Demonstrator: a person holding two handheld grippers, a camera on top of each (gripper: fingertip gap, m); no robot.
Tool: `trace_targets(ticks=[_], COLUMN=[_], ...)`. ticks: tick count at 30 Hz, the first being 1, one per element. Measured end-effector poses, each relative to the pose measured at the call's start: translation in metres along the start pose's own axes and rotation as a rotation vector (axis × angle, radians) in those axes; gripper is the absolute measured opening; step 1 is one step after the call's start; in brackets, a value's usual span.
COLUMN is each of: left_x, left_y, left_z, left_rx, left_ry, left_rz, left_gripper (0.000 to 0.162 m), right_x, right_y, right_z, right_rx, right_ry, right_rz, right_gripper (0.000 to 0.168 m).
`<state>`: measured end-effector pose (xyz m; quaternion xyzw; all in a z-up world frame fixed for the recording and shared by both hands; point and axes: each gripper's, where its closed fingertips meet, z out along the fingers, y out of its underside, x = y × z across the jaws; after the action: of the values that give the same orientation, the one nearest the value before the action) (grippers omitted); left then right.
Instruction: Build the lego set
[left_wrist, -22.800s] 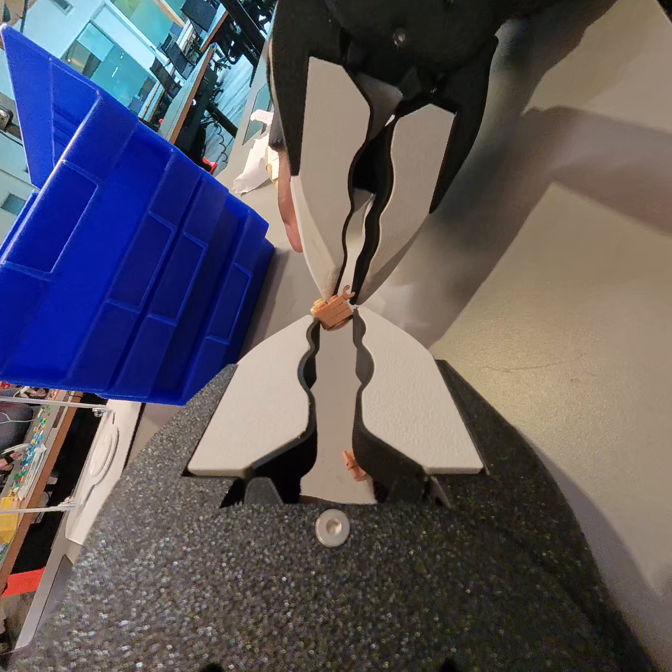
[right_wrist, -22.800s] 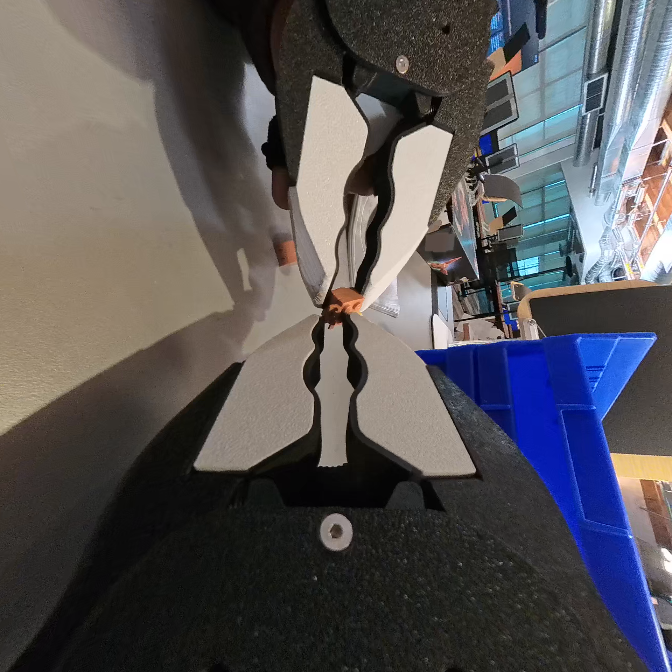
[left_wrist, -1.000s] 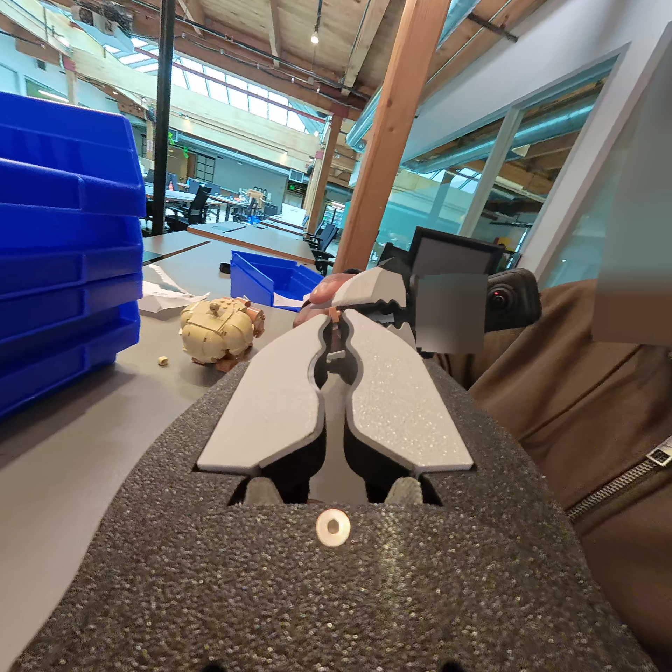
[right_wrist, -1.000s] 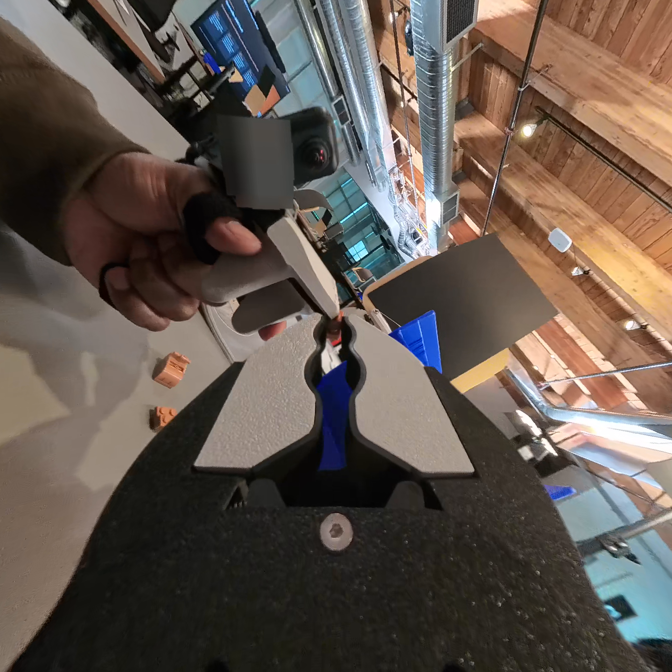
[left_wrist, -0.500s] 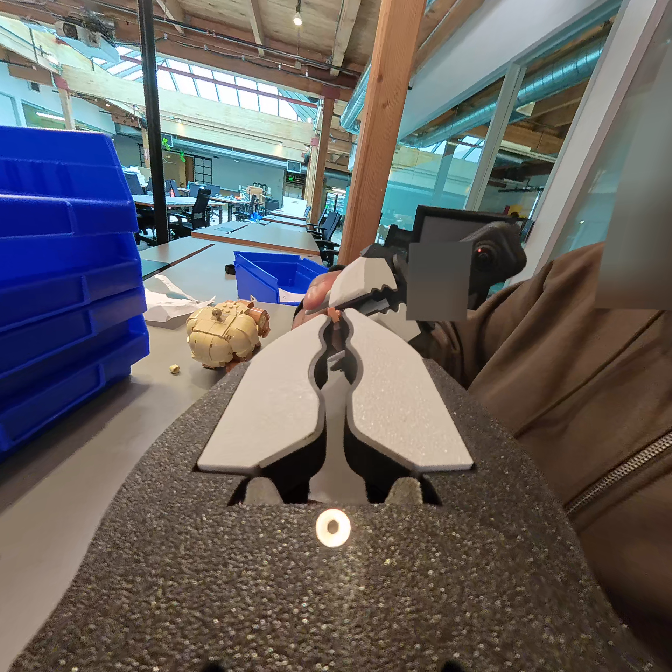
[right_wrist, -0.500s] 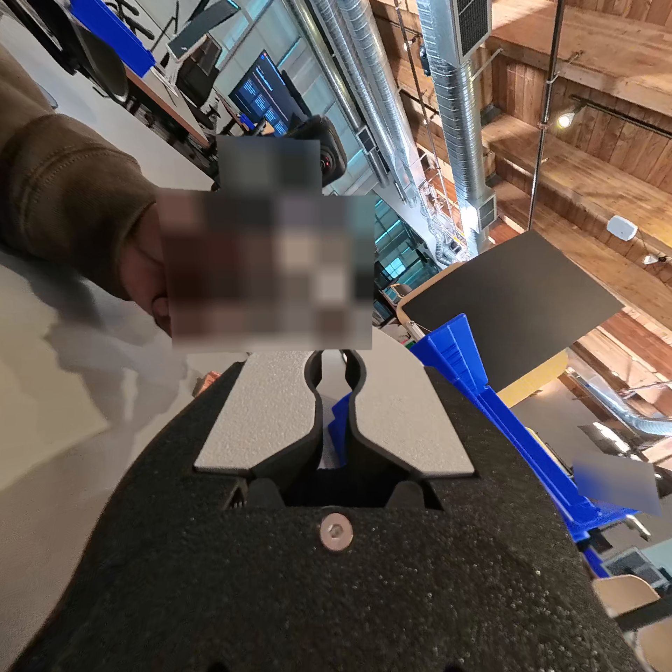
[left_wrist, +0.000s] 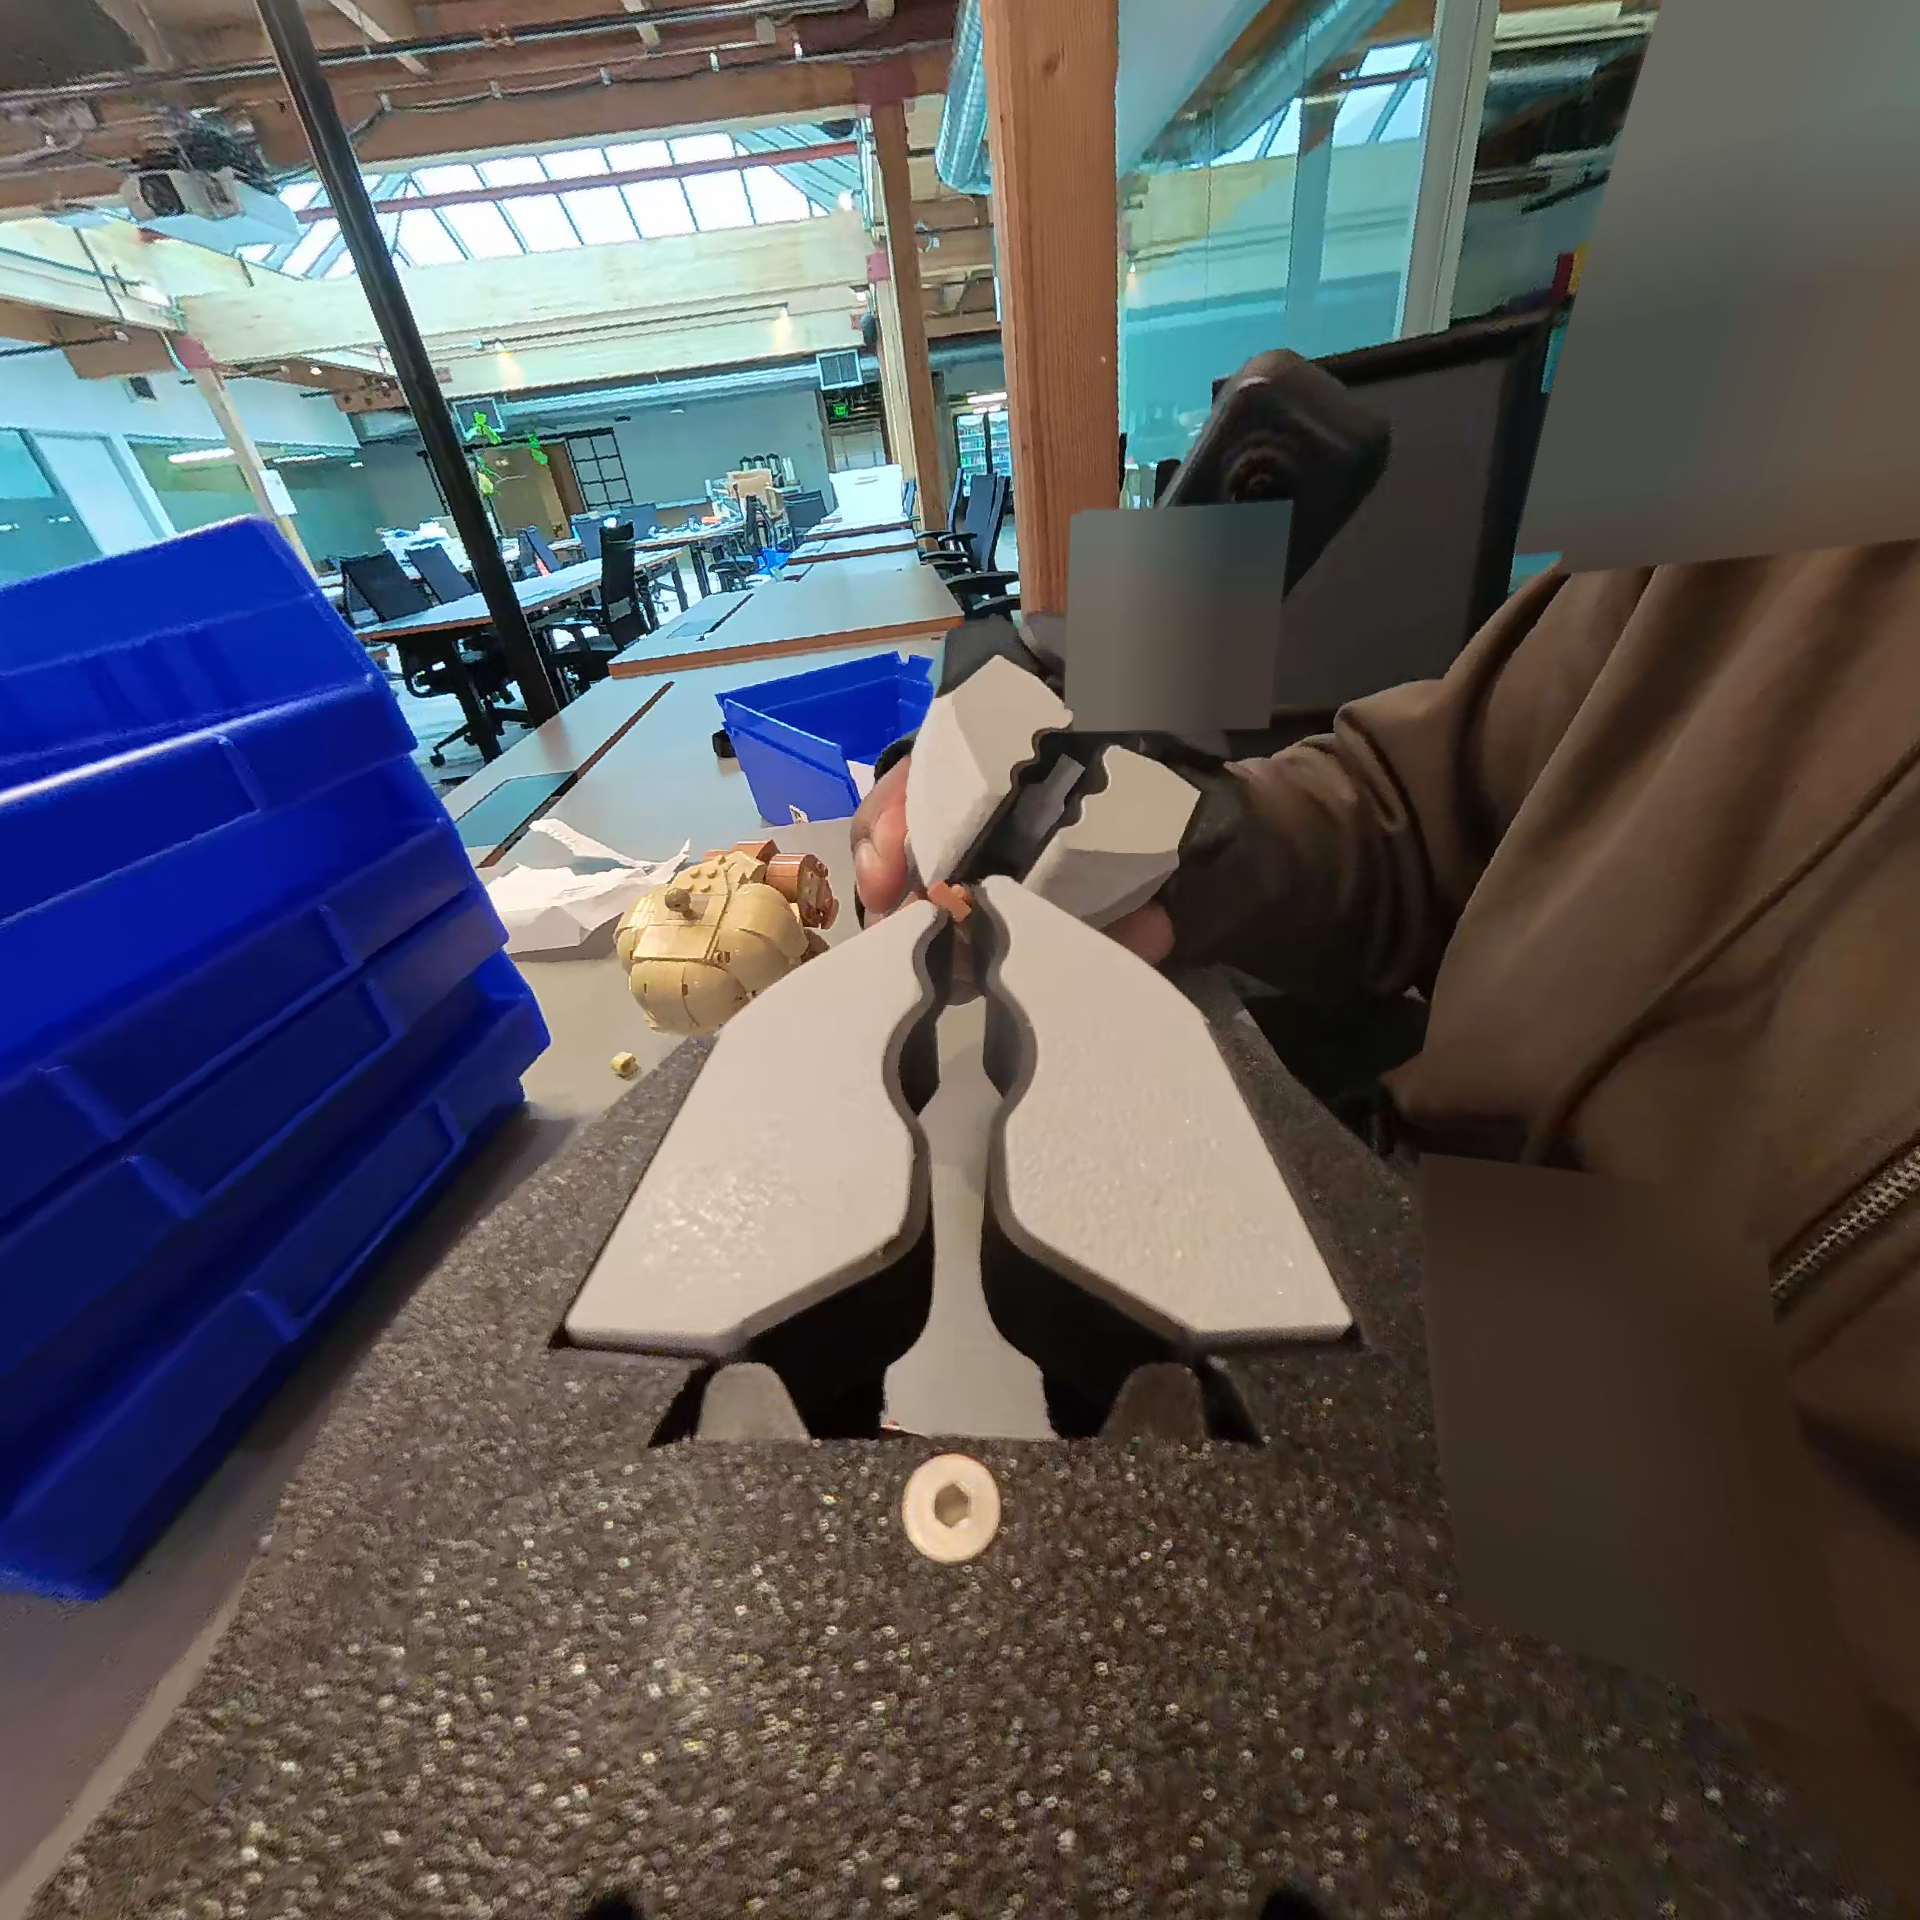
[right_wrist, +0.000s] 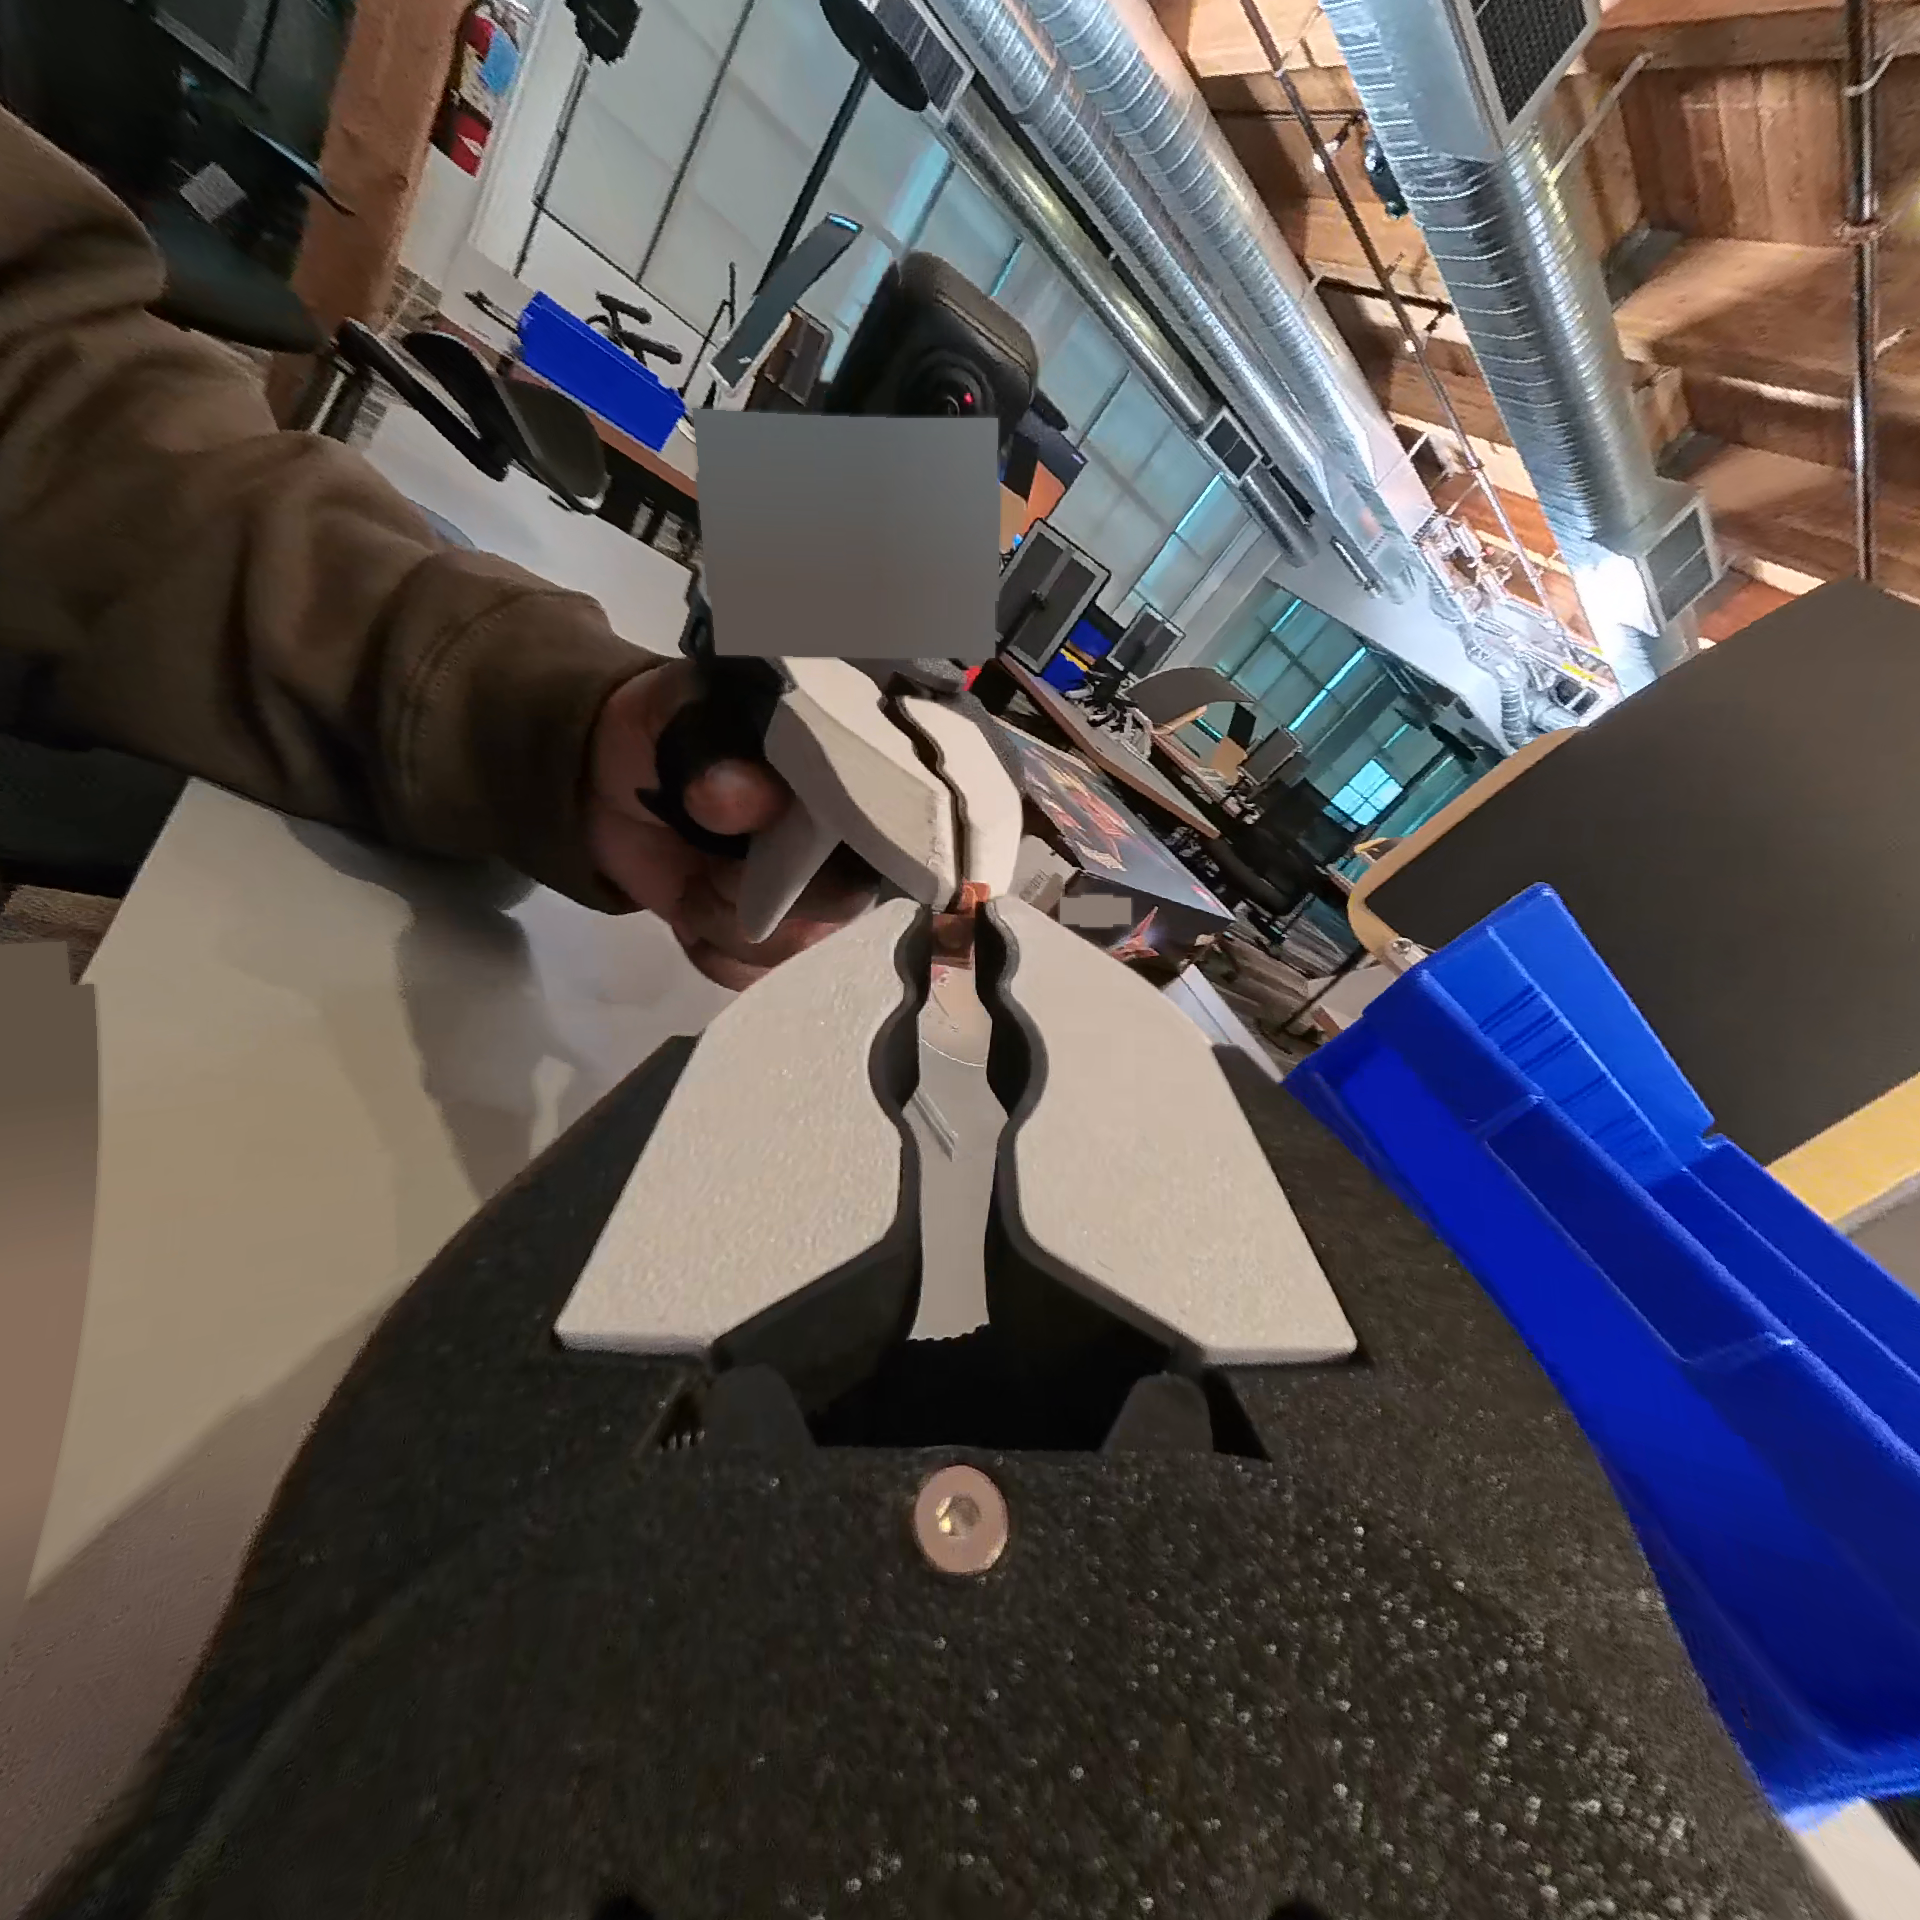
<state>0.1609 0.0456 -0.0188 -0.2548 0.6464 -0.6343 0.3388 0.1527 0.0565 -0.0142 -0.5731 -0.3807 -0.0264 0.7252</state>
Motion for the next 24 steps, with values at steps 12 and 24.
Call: trace_targets(ticks=[12, 24], left_x=[0.012, 0.015], left_y=[0.001, 0.001], left_z=[-0.004, -0.005], left_rx=[-0.013, -0.034], left_ry=[0.075, 0.074], left_rz=[0.09, 0.164], left_gripper=[0.003, 0.003], right_x=[-0.011, -0.013], right_y=[-0.007, -0.007], right_z=[-0.001, -0.001], right_rx=[0.062, 0.097], right_ry=[-0.116, -0.202], right_rz=[0.121, 0.282], right_gripper=[0.008, 0.008])
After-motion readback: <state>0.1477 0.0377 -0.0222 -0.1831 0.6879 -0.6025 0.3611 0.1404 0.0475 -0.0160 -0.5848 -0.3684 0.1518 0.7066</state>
